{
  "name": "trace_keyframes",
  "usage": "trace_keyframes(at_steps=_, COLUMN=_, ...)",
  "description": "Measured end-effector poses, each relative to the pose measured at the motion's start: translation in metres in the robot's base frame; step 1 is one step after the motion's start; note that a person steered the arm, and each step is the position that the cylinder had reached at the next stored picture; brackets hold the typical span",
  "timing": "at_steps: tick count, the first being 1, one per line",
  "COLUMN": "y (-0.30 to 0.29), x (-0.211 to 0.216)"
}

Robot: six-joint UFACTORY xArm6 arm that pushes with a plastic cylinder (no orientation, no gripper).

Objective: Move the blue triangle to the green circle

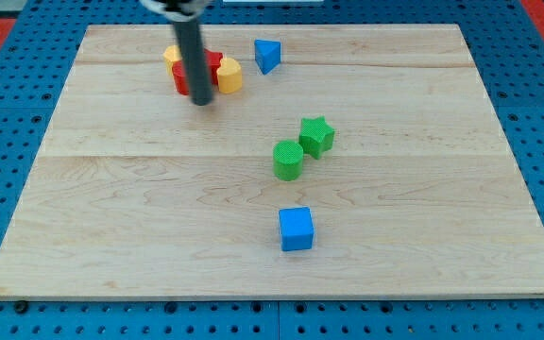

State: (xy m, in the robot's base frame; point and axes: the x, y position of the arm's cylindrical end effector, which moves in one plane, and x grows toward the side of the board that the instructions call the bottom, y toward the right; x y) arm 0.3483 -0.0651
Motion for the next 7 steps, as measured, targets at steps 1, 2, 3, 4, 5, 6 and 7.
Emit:
trace_keyframes(at_steps=1, y=0.023, x=0.000)
trace_keyframes(at_steps=2, y=0.032, x=0.000)
trace_keyframes(at_steps=3, y=0.064, x=0.000)
trace_keyframes(at_steps=4, y=0.110, x=0.000)
trace_keyframes(at_steps=5, y=0.150, x=0.000)
trace_keyframes(at_steps=6, y=0.186, x=0.000)
trace_keyframes(at_steps=7, y=0.226, x=0.000)
